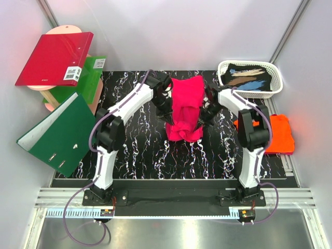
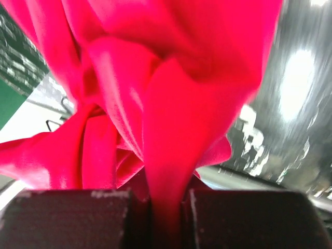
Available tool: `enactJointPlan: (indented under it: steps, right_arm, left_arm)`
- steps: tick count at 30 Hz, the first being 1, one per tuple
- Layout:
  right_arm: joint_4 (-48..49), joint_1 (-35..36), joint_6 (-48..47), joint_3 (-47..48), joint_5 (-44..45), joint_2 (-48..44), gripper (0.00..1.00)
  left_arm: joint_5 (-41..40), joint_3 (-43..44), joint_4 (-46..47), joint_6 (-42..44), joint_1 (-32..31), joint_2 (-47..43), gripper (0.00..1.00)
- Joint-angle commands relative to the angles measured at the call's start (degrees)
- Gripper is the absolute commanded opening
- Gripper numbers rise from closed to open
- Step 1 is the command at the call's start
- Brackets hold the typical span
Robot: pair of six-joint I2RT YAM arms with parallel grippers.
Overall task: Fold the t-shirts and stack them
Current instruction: Fold the folded rectangular tshirt in 1/3 of the way
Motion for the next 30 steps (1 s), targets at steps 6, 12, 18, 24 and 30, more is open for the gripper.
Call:
enactJointPlan:
  steps: [6,12,18,24,30]
  right_arm:
    - [-4.34,-1.00,-6.02,21.47,2.16,17.01,0.10]
    - [-5.66,-2.32,-5.76,27.19,-1.43,20.72,0.16]
    - [-5.40,-4.08,-4.79,31.31,-6.27,20.46,0.44]
    - [-0.92,-6.44,-2.95,36.50,-11.28,19.41,0.72]
    - [9.36,-9.61,4.52,36.51,-8.60,18.35,0.74]
  left_arm:
    - [-0.90,9.41,-2.68,0.09,3.46,8.42,0.00]
    - [2.00,16.71,-2.42,-0.79,5.75,13.34,0.00]
    - [4.47,18.83,1.88,-2.19,7.33,13.36,0.77]
    - [4.29,17.43,5.39,-2.72,8.91,11.60,0.99]
    - [4.99,15.32,6.45,-1.76,9.62,9.23,0.99]
